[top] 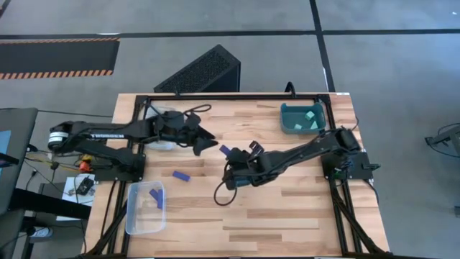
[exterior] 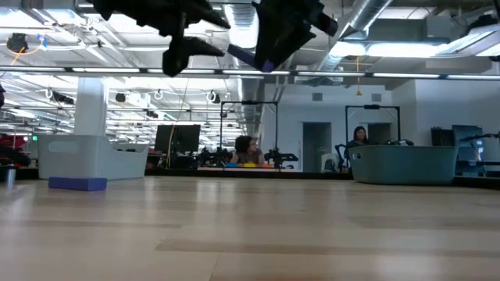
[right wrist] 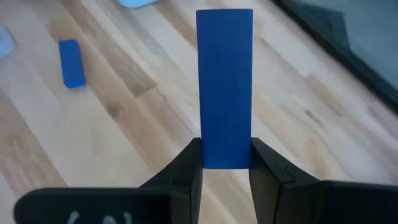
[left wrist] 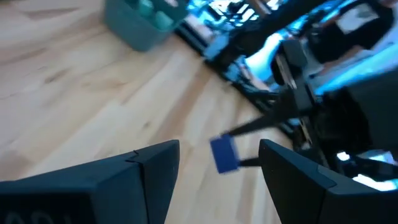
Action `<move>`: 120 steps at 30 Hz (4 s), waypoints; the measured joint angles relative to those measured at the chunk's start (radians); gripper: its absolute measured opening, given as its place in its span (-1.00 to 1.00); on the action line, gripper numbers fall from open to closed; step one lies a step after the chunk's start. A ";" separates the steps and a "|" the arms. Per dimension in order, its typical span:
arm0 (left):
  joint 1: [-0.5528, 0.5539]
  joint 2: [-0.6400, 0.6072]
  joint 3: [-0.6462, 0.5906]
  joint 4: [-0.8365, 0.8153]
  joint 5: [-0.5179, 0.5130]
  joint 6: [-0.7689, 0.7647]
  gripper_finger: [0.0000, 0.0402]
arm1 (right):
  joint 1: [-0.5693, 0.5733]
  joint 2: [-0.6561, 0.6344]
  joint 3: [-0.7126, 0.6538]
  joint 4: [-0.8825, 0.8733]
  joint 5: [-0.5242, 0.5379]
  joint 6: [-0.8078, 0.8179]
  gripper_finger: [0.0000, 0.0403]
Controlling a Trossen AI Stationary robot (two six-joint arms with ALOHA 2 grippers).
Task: Sort & place blocks by color
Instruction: Put the blue block into the transparent bin
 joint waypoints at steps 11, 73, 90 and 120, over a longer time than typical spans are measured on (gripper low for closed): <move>-0.089 0.069 0.000 0.097 -0.167 -0.052 0.04 | 0.059 -0.029 0.001 -0.027 0.109 -0.058 -0.47; -0.609 -0.162 0.000 -0.583 -0.644 -0.449 -1.00 | 0.062 -0.019 -0.006 0.112 0.083 -0.090 0.03; -0.763 -0.144 0.000 -0.604 -0.794 -0.568 -1.00 | -0.044 0.120 -0.192 0.177 -0.371 0.276 0.06; -0.732 -0.147 0.001 -0.842 -0.679 -0.500 -0.45 | -0.067 0.230 -0.098 0.234 -0.426 0.262 -0.58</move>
